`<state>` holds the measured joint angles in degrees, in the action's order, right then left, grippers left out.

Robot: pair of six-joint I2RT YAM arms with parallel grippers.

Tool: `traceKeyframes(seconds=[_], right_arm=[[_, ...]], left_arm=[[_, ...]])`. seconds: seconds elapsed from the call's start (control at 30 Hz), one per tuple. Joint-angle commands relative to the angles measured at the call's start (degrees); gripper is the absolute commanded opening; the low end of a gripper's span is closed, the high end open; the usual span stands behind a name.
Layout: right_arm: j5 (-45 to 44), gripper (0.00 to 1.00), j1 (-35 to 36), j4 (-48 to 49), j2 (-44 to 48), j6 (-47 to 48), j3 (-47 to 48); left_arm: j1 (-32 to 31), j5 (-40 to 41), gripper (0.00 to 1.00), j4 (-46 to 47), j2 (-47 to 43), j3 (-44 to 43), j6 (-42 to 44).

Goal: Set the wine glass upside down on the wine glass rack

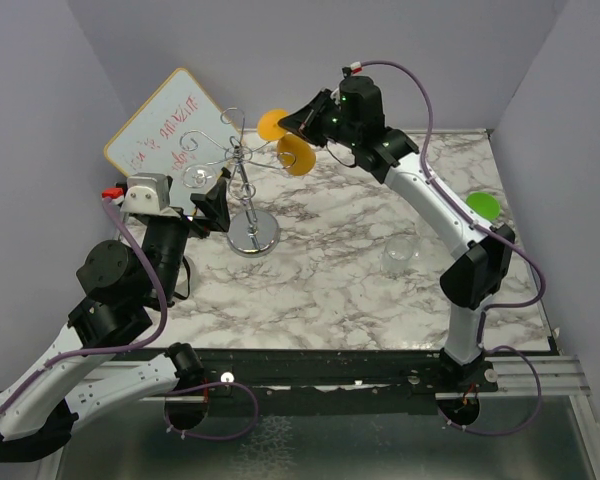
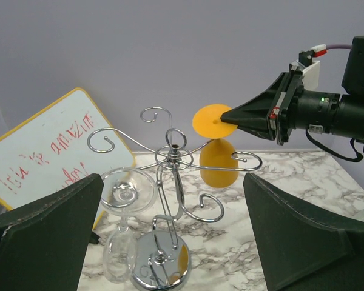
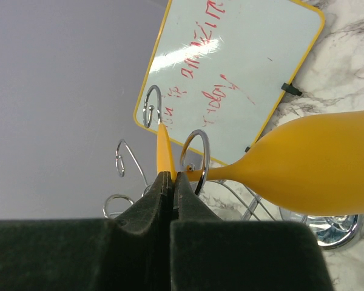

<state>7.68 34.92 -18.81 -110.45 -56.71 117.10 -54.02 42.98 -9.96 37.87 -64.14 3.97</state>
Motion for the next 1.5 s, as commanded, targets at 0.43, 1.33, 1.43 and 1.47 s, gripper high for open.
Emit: traceKeyframes(seconds=[0.43, 1.33, 1.43, 1.47], right_arm=[[-5.18, 0.01, -0.11, 6.35, 5.61, 3.03, -3.44], [-1.62, 0.29, -0.63, -3.4, -0.47, 8.99, 5.77], [-1.49, 0.29, -0.77, -3.51, -0.34, 9.24, 5.76], [-1.45, 0.28, -0.8, -3.56, -0.37, 9.18, 5.77]], left_arm=[[-0.13, -0.18, 0.99, 1.03, -0.38, 0.77, 0.78], [-0.19, -4.5, 0.99, -3.06, 0.23, -1.41, -2.64], [-0.15, -5.15, 0.99, -4.68, 0.51, -2.14, -3.69], [-0.12, -5.47, 0.99, -4.94, 0.55, -2.29, -3.78]])
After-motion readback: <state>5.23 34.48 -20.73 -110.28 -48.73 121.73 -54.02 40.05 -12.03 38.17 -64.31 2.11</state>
